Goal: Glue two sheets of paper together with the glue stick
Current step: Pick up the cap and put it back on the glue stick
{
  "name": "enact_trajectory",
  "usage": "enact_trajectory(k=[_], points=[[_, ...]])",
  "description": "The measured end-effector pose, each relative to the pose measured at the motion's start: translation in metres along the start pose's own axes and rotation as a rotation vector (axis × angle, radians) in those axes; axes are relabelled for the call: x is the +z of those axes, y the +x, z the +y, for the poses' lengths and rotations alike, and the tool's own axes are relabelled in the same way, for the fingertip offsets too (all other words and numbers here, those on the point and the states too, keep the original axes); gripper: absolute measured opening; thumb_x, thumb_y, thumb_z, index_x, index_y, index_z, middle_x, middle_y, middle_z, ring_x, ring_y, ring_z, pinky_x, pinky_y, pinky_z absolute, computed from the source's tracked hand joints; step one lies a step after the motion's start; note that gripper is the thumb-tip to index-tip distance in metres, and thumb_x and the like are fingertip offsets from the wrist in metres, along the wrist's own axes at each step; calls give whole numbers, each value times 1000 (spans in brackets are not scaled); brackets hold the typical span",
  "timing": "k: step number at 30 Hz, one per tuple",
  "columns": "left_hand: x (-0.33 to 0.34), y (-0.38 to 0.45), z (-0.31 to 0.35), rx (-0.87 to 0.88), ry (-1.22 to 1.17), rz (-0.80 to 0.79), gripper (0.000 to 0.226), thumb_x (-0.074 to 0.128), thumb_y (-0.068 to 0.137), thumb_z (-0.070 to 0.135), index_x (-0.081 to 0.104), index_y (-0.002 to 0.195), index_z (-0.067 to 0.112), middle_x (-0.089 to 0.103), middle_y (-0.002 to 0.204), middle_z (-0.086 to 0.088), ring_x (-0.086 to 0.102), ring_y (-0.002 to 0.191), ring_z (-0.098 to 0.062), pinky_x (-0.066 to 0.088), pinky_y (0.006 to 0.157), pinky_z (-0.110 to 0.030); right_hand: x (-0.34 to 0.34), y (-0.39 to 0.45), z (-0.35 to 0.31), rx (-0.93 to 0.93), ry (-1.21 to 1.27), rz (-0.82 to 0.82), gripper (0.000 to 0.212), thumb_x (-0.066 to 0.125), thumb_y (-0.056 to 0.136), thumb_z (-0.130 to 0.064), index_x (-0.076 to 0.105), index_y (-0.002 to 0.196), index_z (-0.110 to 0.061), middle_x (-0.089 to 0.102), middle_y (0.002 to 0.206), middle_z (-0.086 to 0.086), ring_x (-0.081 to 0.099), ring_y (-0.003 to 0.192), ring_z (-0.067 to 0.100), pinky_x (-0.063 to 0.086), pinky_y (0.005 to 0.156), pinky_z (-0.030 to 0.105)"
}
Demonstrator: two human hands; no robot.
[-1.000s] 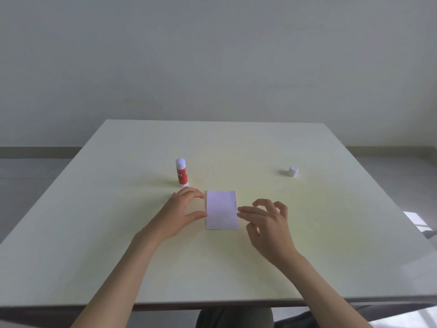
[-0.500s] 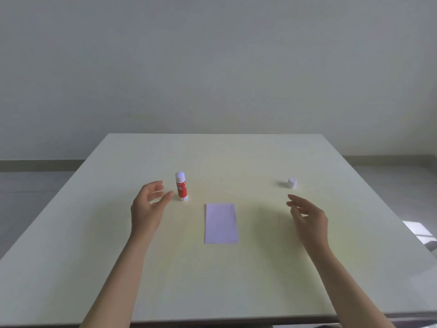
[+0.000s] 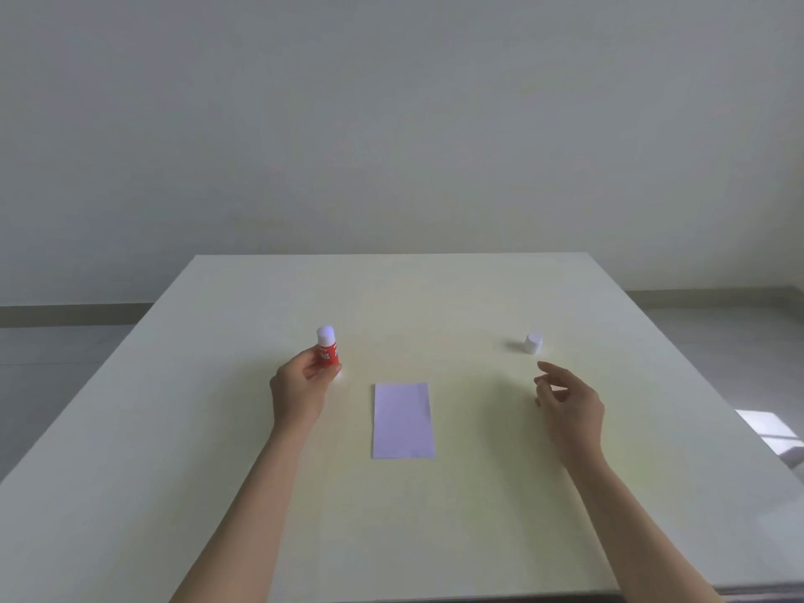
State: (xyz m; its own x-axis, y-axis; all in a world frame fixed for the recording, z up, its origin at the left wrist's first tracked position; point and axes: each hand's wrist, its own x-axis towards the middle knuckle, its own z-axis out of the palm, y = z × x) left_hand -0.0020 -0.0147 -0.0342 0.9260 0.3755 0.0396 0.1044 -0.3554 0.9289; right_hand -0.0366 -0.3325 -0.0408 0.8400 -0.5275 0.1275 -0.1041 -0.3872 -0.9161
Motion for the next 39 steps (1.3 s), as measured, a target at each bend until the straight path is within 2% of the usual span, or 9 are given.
enact_trajectory(k=[4,8,11,14,17,19,23,27,39], points=[[0,-1,3,28,19,30,7,67,79,21,71,79,27,71,74,13,65,80,-7,39,59,-14,6,19,-7,-99,-177,77,44,58,86,-7,55,129,-20,50,122,8,57,66,24,45,73,29],[-2,-1,5,65,41,32,7,67,79,20,73,78,23,73,71,9,66,76,-7,40,60,-14,14,40,-16,-194,-441,-46,56,59,89,-15,40,140,-29,33,137,7,57,75,28,46,63,31],[-6,1,11,123,74,2,13,69,78,16,74,89,20,72,70,4,67,73,-6,40,59,-4,20,53,-17,-177,-527,-166,49,58,90,-17,47,137,-24,37,139,9,59,97,30,47,76,34],[-12,4,20,199,129,-24,19,70,78,14,73,96,19,72,71,2,68,72,-8,40,59,1,23,59,-15,-216,-534,-179,35,57,90,-10,61,124,-13,49,127,12,60,97,31,45,83,34],[-15,6,28,266,181,-35,20,70,78,13,73,98,17,72,72,2,69,71,-10,43,61,-5,22,58,-16,-223,-470,-144,25,50,91,-3,69,106,-7,54,113,17,61,85,34,43,75,29],[-16,5,33,321,221,-30,21,70,78,11,73,98,16,73,78,-2,69,74,-18,51,69,-22,21,55,-23,-223,-375,-139,22,52,88,0,70,98,-7,57,106,19,60,73,30,44,68,26],[-15,-1,46,464,280,-28,20,71,76,10,74,95,14,73,82,-6,68,74,-24,53,70,-37,20,37,-61,-187,77,-202,20,61,85,1,68,100,-10,58,91,8,67,61,19,47,57,6],[-8,-12,62,529,261,-57,19,71,76,12,73,94,16,71,79,-6,65,70,-24,52,68,-39,24,4,-105,-216,383,-397,25,60,85,5,65,107,-5,57,84,0,71,75,31,56,79,32],[-7,-32,79,586,278,-188,26,72,76,8,72,100,19,67,80,-2,62,72,-24,55,74,-44,37,-37,-135,-335,324,-518,27,64,80,7,65,101,-9,65,99,9,72,75,18,53,65,16]])
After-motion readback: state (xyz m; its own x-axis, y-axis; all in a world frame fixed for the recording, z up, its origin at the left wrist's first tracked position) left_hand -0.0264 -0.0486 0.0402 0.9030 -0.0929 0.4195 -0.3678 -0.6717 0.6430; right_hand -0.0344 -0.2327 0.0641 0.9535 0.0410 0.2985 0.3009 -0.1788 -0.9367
